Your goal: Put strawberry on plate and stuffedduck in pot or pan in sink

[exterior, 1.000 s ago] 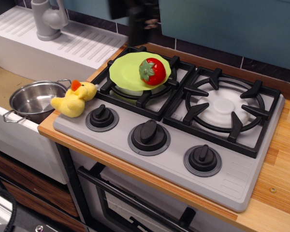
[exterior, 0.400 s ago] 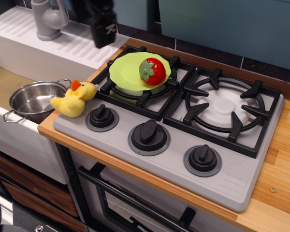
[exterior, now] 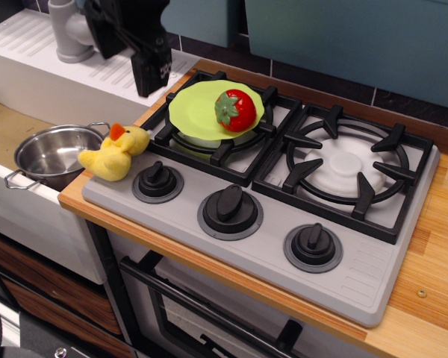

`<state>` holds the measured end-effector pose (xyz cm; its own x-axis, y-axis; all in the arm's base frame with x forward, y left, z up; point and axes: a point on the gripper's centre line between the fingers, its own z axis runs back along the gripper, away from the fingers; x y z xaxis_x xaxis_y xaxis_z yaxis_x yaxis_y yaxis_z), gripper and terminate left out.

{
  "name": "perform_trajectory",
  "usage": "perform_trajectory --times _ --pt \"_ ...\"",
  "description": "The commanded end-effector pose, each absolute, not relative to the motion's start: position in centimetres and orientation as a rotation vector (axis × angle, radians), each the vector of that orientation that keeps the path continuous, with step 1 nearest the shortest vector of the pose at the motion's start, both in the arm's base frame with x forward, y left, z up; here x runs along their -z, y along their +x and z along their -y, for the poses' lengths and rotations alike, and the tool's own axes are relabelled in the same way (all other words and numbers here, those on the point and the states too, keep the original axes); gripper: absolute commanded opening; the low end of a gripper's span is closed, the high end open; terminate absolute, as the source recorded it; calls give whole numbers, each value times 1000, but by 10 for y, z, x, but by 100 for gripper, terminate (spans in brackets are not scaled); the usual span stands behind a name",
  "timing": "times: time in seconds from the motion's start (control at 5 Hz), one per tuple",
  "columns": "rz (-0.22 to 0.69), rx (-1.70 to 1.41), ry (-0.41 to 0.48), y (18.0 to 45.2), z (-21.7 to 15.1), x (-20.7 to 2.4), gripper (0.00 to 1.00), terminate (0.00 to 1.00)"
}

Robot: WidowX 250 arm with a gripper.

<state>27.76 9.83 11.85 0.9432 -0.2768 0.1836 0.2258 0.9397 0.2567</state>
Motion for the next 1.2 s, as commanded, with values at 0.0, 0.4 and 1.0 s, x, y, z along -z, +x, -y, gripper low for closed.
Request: perform_trajectory --times 0.0,0.4,1.0 --pt "266 153 219 269 -98 -116 100 0" --pt "341 175 184 271 -111 -83 100 0" --pt "397 224 191 292 -147 -53 100 0"
